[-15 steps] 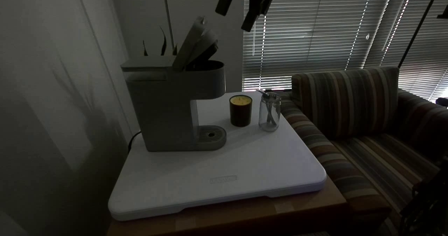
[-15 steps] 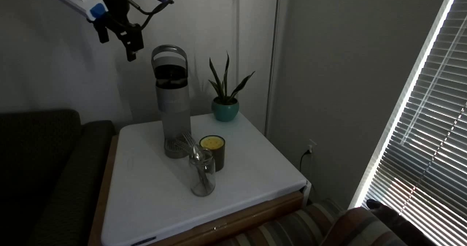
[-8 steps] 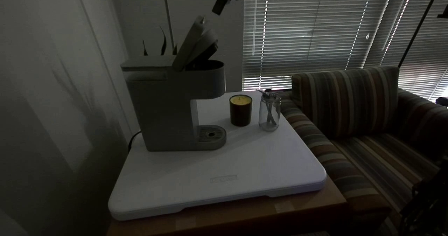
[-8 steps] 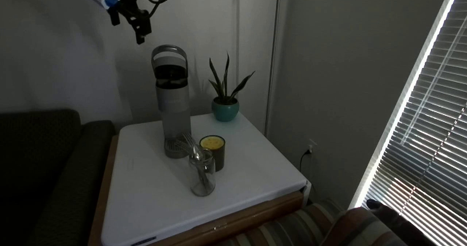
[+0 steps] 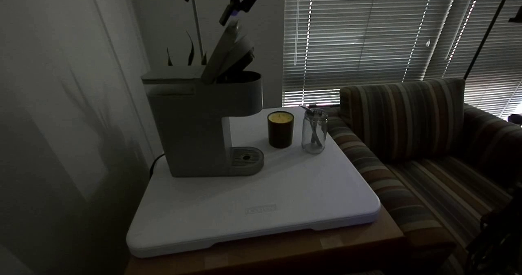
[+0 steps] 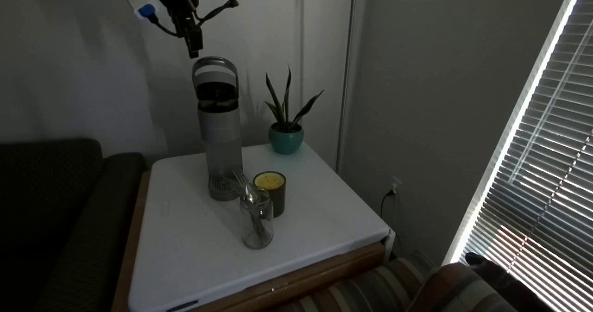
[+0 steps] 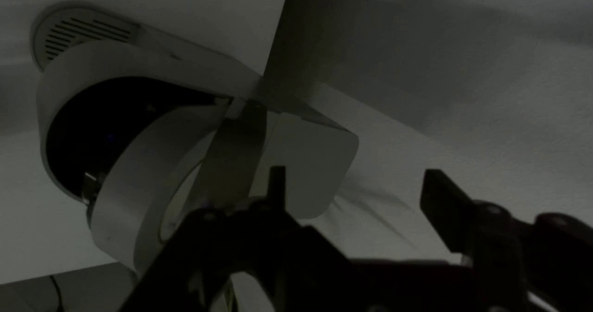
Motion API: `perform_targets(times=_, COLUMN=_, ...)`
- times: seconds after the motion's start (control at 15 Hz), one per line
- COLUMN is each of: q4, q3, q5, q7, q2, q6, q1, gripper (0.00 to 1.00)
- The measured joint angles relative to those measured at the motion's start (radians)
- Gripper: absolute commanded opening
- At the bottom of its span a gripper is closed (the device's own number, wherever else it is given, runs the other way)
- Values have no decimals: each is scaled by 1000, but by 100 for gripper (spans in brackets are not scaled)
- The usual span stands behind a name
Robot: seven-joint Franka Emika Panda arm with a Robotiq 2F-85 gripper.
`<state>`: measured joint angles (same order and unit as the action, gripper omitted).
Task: Close the top of the coffee maker
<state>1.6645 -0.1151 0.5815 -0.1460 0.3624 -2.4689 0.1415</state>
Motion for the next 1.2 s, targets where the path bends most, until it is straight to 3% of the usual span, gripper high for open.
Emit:
perform_targets(times=0.4, q4=-77, q3=0, q5=-43, q7=-151, q2=67, q6=-42, q1=3, gripper=3)
perform_targets(times=0.73, q4=-79, q3=41, q5=-156, q7=-253, q2=61, q6=-79, q1=0, gripper=0)
perform_targets(times=0.8, q4=-76, q3=49, q5=-171, q7=-266, q2=60, q6=-80, q1=0, gripper=12)
perform_targets(times=1.0, q4=-51, q3=62, q5=-190, q7=-282, q2=60, q6=-81, q1=-1, gripper=21)
perform_targets(times=1.13, q4=-26, q3=59, q5=-183, q7=-282, q2=58, q6=-86, q1=-2, gripper=6)
perform_targets(times=1.2, q4=-16, q3=57, q5=-180, q7=-281, q2=53, q6=-86, q1=-4, gripper=3)
